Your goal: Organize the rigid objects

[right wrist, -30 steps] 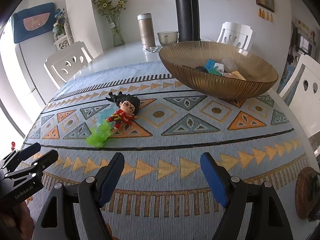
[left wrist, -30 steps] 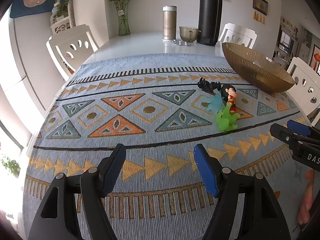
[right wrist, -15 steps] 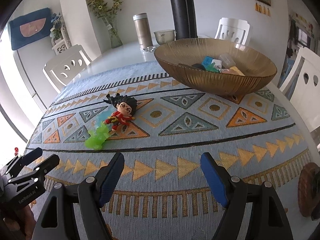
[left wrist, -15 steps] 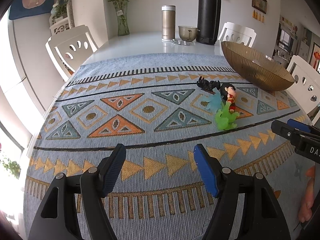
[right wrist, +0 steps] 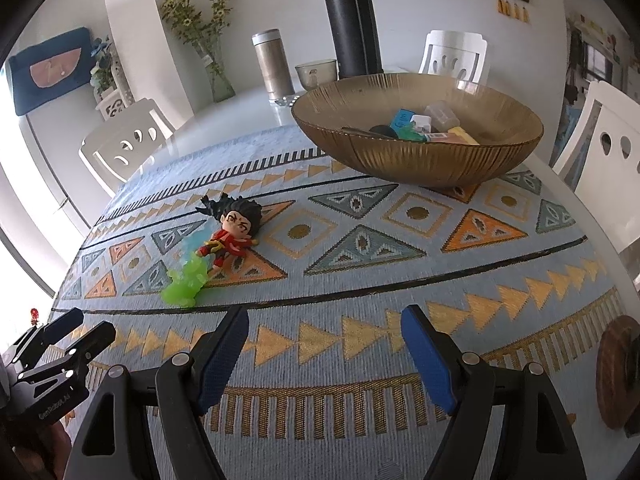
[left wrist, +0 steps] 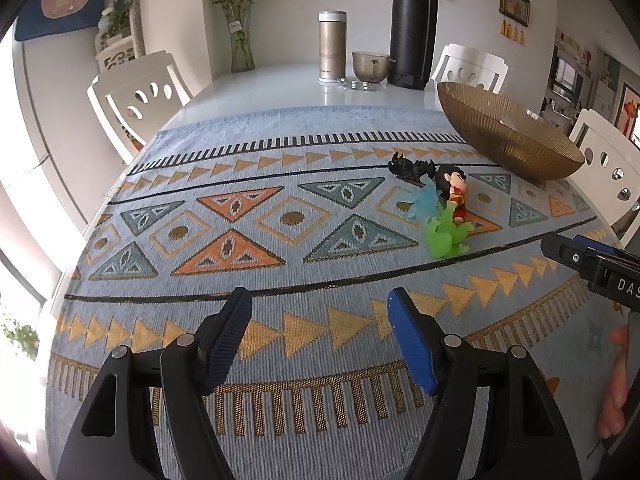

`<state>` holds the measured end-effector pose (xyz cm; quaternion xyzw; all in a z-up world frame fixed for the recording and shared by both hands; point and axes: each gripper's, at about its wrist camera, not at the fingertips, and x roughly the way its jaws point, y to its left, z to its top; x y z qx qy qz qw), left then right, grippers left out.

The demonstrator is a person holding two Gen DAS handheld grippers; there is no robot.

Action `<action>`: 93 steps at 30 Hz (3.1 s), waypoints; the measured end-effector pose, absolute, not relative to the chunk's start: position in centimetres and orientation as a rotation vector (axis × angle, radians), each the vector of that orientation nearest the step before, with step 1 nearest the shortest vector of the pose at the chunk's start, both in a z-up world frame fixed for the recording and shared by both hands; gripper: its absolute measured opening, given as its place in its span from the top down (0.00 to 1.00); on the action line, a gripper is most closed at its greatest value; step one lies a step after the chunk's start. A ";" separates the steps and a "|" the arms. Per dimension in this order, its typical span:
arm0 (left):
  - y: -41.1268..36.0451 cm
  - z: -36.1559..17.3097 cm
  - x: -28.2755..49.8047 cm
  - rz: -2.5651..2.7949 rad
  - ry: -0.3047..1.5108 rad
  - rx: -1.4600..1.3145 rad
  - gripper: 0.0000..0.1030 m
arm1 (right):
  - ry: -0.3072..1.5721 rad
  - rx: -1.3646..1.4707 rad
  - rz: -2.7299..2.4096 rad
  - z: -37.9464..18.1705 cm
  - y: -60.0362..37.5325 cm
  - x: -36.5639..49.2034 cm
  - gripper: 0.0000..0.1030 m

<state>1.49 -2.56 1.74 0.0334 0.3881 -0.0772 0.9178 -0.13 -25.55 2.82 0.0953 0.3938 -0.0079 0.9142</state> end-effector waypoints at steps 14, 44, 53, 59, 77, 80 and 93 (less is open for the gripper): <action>-2.6 1.7 1.5 -0.161 0.799 0.071 0.33 | 0.810 0.212 -0.017 2.8 -25.9 -0.1 0.25; -3.7 1.2 4.5 -0.340 0.912 0.167 0.33 | 0.800 0.271 -0.038 2.8 -27.1 -0.1 0.25; -3.5 2.5 7.2 -0.384 0.915 0.187 0.33 | 0.802 0.300 -0.038 2.8 -27.7 -0.2 0.25; -5.1 2.9 10.8 -0.445 0.928 0.196 0.33 | 0.806 0.319 -0.039 2.7 -28.0 -0.2 0.25; -9.5 0.8 18.3 -0.645 1.013 -0.008 0.57 | 0.969 0.362 0.309 2.6 -21.0 3.9 0.25; -10.1 0.8 18.0 -0.673 0.999 -0.004 0.67 | 0.989 0.321 0.295 2.2 -18.8 6.3 0.25; -7.6 5.8 14.9 -0.665 0.889 -0.043 0.67 | 0.894 0.261 0.239 3.6 -19.7 1.9 0.65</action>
